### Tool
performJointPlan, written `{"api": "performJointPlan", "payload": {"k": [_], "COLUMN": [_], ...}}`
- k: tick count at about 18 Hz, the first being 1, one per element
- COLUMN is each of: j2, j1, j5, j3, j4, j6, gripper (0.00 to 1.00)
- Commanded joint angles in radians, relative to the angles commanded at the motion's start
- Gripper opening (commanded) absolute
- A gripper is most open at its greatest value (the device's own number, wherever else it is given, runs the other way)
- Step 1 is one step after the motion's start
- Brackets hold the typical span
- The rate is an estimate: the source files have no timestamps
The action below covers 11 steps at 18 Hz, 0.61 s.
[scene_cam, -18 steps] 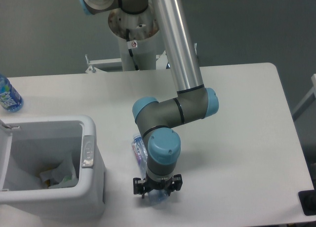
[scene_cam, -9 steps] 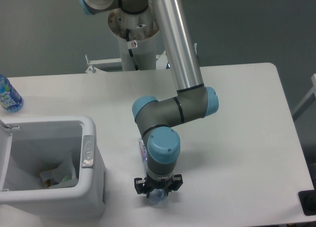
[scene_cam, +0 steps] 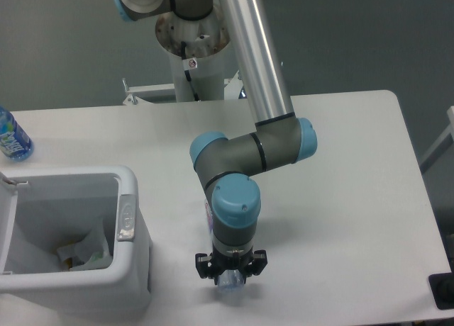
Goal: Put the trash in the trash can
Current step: 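Lift the bottle and carry it over the white bin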
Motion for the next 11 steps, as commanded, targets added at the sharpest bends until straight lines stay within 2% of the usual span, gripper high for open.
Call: {"api": "performJointPlan", "payload": {"k": [3, 5, 8, 11], "j2": [0.066, 0.103, 0.123, 0.146], "j1": [0.04, 0.063, 0.089, 0.086], "j5": [-0.012, -0.063, -0.172, -0.178], "j3": [0.038, 0.11, 0.236, 0.282], "j4": [0.005, 0.011, 0.092, 0.185], "j6": [0.002, -0.014, -0.14, -0.257], "gripper": [0.6, 0.61, 0.61, 0.61]}}
